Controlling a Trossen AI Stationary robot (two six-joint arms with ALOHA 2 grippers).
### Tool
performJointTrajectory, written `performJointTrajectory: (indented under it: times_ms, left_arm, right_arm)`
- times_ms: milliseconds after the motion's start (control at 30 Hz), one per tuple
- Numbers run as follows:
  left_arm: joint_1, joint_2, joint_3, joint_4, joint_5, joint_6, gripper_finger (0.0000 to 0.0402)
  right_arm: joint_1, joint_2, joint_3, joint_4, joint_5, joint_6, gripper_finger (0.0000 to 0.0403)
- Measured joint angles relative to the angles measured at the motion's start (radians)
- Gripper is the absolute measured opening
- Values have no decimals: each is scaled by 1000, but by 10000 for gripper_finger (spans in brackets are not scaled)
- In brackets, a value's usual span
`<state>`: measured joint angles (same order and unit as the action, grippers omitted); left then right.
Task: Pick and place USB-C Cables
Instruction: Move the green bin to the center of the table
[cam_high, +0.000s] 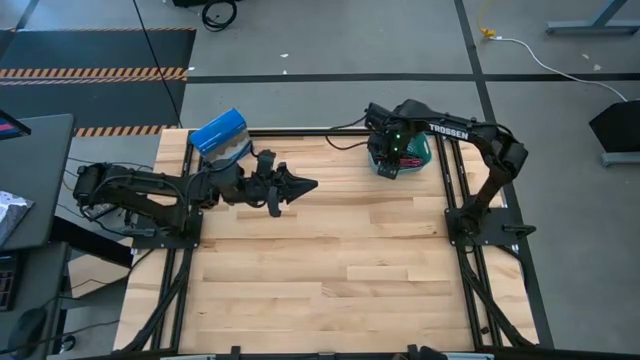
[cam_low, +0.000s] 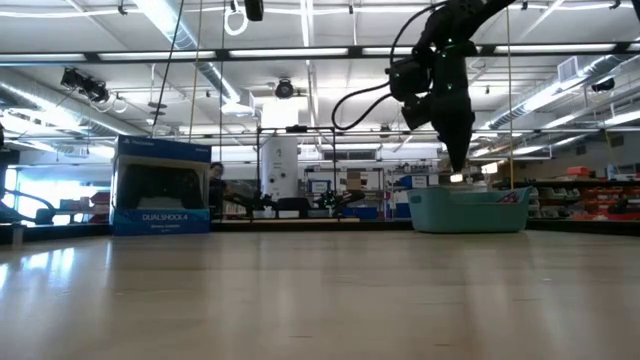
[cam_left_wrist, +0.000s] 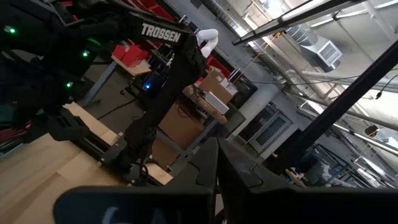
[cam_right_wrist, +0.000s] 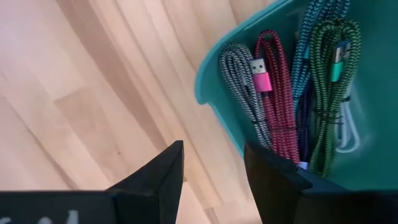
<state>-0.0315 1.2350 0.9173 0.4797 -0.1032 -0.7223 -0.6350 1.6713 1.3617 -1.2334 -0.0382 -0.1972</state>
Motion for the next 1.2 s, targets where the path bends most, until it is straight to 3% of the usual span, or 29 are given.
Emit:
performJointTrajectory:
  times_ms: [200,433,567,800,1000,1200]
  left_arm:
    - [2,0,0,2,0,63,16]
    - [2,0,0,3,0,360,16]
    - [1,0,0,4,0,442,16]
    - [1,0,0,4,0,446,16]
    - [-9,0,0,3,0,441,16]
    - [-19,4,0,-9,1,445,16]
  right_arm:
    - [4,-4,0,-22,-51,40,174]
    - [12,-4,-11,41,-62,17,174]
    - [20,-4,-11,44,-60,-4,174]
    - [38,-5,-11,16,-64,-14,175]
    - [11,-5,-12,39,77,-98,174]
    - [-26,-4,-39,112,-55,-65,174]
